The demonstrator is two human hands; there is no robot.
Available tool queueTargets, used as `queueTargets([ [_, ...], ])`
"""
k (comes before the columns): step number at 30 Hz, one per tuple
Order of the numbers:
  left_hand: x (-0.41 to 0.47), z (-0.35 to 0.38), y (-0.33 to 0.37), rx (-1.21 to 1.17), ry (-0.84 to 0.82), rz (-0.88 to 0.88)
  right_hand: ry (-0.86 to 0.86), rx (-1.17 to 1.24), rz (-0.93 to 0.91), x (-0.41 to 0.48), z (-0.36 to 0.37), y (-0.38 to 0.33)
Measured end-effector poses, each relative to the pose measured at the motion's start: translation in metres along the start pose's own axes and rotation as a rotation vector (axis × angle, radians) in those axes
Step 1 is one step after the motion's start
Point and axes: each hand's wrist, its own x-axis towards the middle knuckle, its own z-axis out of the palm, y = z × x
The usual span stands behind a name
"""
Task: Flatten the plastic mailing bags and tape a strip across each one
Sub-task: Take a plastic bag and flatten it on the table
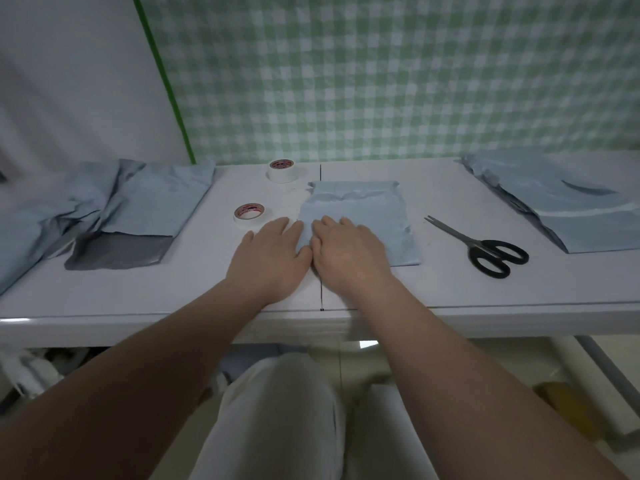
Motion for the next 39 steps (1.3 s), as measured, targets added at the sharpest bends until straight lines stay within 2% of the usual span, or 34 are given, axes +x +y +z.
queueTargets([
  [8, 0.001, 0.002, 0.000, -0.010, 0.007, 0.012, -0.036, 0.005, 0.007, 0.000, -0.002, 0.000],
  [10, 0.002, 0.001, 0.000, -0.011, -0.006, 0.069, -0.032, 0.019, 0.016, 0.000, -0.001, 0.000],
  [14, 0.005, 0.000, -0.001, 0.000, -0.085, 0.184, -0.057, 0.061, 0.035, 0.001, -0.004, 0.001],
  [19, 0.008, -0.003, 0.000, 0.062, -0.204, 0.168, -0.161, 0.052, 0.065, 0.001, -0.008, 0.001],
  [24, 0.012, -0.006, -0.001, 0.107, -0.250, 0.189, -0.230, 0.015, 0.131, -0.002, -0.013, 0.006],
  [31, 0.017, -0.001, -0.004, 0.113, -0.231, 0.214, -0.278, -0.025, 0.267, -0.015, -0.021, 0.026],
  [39, 0.020, -0.003, -0.005, 0.148, -0.222, 0.237, -0.271, -0.112, 0.277, -0.027, -0.030, 0.040],
])
